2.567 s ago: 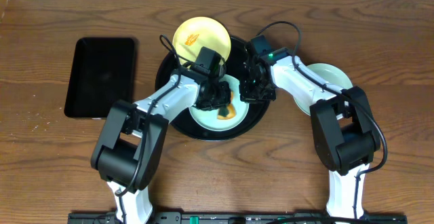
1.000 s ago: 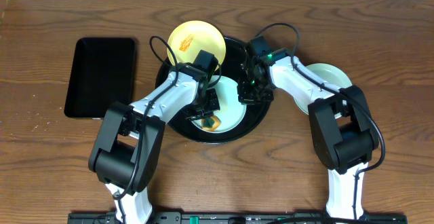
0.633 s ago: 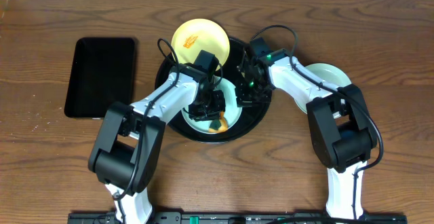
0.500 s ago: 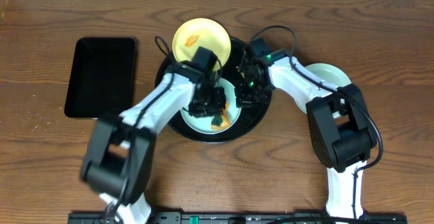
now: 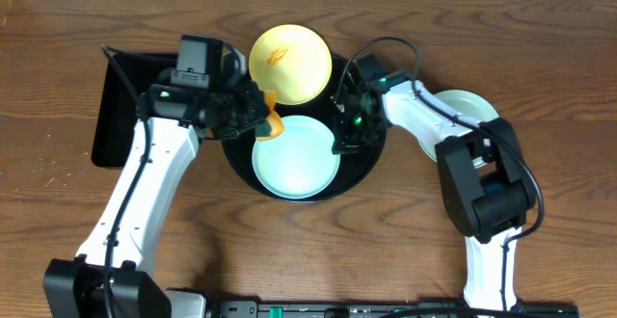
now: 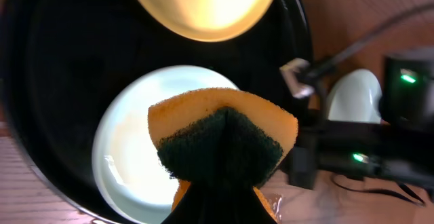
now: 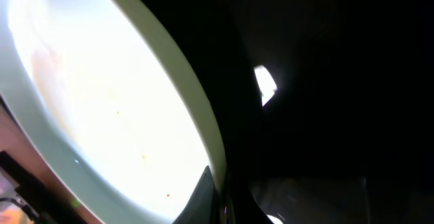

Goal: Clean dirty plates on tray and stack at the side

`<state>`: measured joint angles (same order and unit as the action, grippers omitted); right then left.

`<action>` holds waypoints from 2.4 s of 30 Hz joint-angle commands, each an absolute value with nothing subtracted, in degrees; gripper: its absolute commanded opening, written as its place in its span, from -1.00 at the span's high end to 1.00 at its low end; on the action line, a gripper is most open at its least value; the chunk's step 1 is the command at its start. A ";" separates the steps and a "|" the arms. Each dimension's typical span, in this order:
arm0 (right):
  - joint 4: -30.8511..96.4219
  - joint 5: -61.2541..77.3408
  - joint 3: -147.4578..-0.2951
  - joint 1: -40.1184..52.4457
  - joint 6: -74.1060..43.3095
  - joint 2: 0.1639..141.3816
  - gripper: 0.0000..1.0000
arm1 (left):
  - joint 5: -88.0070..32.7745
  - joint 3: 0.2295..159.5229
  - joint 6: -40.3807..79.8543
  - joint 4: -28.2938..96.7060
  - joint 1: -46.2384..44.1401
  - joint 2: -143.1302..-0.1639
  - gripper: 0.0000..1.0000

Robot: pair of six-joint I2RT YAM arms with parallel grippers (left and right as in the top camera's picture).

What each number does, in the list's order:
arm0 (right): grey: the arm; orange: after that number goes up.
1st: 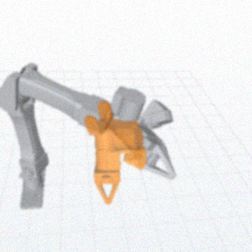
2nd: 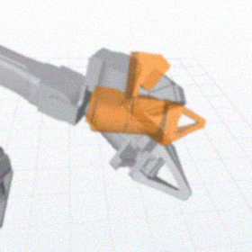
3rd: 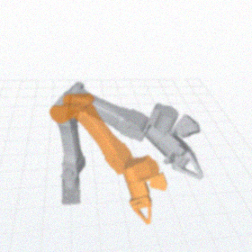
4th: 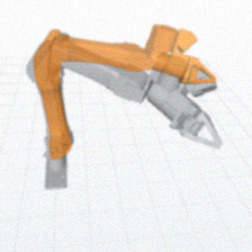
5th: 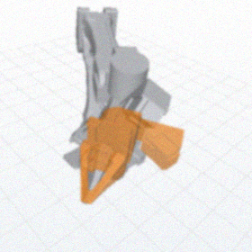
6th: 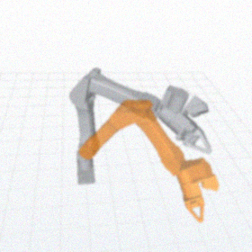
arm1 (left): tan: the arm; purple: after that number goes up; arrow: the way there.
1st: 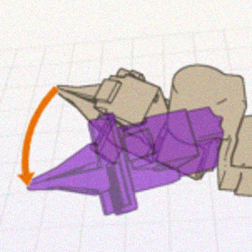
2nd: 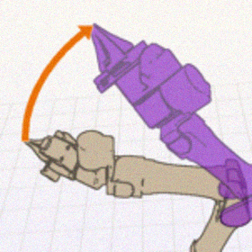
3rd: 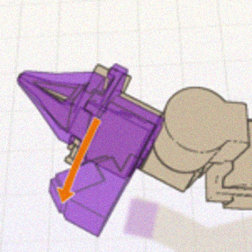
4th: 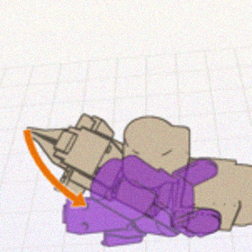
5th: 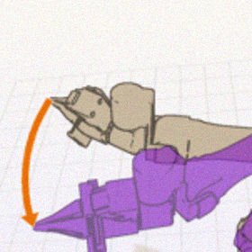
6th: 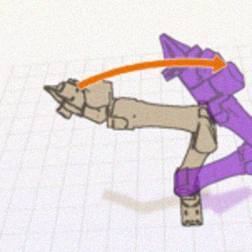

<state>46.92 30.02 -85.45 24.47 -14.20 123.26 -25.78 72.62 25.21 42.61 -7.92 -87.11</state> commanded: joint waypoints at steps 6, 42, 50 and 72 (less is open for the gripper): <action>49.04 32.80 -85.27 19.31 -9.30 112.29 0.97 | -25.91 73.34 23.55 43.24 -6.28 -86.85 0.85; 52.07 -1.21 -85.27 17.50 -14.79 97.08 0.98 | -24.82 72.38 23.57 43.27 -6.33 -86.87 0.85; 52.12 -14.17 -85.27 25.28 -18.46 97.08 0.97 | -24.80 72.38 23.57 43.27 -6.33 -86.87 0.85; 54.68 -44.51 -85.27 40.01 -20.78 97.08 0.98 | -24.82 72.38 23.57 43.29 -6.33 -86.87 0.85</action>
<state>54.48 -37.36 -85.10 38.48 -19.38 98.19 -25.12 72.60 24.14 43.13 -6.44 -87.11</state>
